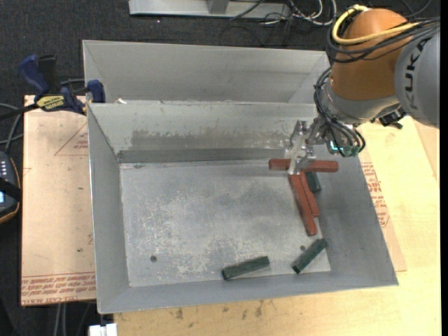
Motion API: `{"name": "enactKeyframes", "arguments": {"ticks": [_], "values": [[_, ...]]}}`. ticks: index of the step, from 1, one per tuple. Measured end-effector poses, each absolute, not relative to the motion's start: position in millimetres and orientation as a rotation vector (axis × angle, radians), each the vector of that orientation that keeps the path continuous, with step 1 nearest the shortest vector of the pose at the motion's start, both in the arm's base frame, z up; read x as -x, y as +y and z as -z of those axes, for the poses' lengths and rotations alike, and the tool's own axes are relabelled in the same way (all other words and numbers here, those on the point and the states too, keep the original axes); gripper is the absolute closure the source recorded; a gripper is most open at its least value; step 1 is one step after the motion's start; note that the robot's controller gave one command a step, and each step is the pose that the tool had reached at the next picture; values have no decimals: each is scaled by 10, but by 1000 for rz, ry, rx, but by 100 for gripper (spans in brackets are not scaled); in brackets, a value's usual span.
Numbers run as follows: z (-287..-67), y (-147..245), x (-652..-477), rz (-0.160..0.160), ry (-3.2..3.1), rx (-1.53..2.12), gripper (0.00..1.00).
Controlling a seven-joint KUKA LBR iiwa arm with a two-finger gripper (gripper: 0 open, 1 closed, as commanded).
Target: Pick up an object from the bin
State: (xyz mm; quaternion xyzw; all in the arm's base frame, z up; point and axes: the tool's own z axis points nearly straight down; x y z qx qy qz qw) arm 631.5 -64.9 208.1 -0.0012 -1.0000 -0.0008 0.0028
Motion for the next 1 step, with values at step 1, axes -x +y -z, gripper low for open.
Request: {"name": "enactKeyframes", "arguments": {"ticks": [1], "values": [[-2124,-645,-6332,1,-3143,0,100]]}}
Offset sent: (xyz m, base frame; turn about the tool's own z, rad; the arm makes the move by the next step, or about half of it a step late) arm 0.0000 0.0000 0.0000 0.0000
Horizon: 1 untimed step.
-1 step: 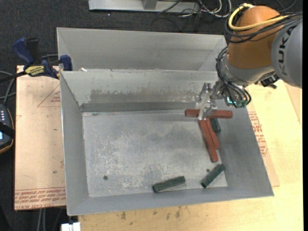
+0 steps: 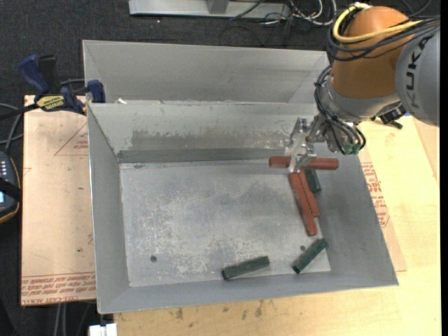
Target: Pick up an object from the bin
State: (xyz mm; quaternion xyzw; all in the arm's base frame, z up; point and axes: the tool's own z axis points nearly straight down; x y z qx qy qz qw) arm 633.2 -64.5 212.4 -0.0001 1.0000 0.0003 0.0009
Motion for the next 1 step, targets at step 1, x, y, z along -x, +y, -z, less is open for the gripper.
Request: {"name": "enactKeyframes", "arguments": {"ticks": [1], "values": [[-2124,-644,-6332,-1,3140,2,100]]}}
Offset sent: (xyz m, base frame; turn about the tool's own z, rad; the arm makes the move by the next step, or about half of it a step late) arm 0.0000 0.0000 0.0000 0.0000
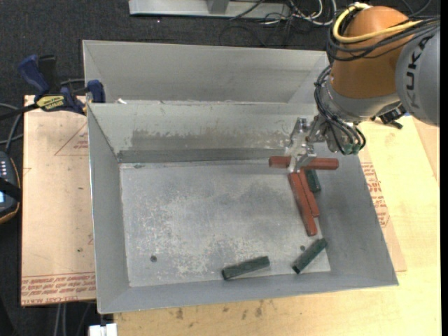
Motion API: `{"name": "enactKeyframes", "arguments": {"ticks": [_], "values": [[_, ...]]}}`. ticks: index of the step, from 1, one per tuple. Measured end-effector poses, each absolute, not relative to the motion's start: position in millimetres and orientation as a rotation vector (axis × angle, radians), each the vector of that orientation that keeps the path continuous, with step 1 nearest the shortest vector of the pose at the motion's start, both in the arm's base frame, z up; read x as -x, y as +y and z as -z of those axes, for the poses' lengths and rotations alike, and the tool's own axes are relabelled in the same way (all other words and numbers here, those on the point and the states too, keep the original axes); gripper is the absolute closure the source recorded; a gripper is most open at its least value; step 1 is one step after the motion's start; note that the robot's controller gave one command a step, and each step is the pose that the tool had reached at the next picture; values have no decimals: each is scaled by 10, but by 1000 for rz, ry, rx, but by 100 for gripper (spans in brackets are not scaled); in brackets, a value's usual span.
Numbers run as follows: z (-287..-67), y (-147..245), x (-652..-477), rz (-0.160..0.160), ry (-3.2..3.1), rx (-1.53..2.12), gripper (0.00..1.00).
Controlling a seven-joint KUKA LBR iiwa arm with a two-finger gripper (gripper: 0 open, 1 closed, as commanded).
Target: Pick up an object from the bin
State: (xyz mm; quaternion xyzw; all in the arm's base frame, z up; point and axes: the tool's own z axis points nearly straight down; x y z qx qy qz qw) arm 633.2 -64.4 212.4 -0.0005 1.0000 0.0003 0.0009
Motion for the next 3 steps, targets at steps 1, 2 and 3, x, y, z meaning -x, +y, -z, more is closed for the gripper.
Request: {"name": "enactKeyframes", "arguments": {"ticks": [1,2,3], "values": [[-2124,-643,-6332,-1,3140,2,100],[-2124,-643,-6332,-1,3140,3,100],[-2124,-642,-6332,-1,3140,3,100]]}}
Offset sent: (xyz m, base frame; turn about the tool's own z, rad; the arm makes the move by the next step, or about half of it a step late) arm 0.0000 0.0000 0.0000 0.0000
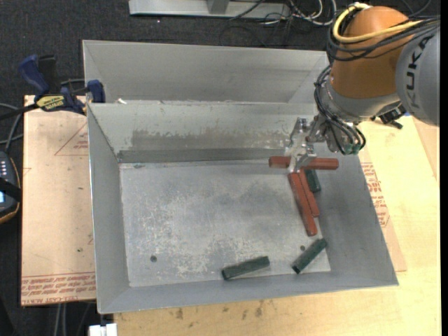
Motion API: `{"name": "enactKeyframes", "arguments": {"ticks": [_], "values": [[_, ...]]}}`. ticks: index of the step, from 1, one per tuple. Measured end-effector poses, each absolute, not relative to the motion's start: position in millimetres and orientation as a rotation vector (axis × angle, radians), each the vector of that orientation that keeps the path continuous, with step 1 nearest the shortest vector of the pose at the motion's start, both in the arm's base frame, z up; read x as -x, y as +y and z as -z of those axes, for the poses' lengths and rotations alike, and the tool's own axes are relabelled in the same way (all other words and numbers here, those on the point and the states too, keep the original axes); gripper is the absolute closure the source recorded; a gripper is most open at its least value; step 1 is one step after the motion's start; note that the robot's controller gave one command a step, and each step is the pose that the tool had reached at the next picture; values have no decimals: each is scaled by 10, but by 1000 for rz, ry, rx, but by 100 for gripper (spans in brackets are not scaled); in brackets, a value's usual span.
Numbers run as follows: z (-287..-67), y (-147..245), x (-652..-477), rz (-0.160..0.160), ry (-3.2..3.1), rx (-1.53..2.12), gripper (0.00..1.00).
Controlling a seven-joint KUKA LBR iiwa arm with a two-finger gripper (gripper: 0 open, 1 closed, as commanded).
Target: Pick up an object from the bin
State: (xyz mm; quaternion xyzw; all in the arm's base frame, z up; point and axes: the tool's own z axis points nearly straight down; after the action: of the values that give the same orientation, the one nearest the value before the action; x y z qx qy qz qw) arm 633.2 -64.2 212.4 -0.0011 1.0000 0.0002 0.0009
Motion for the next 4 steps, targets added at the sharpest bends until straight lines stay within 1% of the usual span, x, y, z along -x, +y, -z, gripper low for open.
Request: {"name": "enactKeyframes", "arguments": {"ticks": [4], "values": [[-2124,-642,-6332,0,3140,4,100]]}}
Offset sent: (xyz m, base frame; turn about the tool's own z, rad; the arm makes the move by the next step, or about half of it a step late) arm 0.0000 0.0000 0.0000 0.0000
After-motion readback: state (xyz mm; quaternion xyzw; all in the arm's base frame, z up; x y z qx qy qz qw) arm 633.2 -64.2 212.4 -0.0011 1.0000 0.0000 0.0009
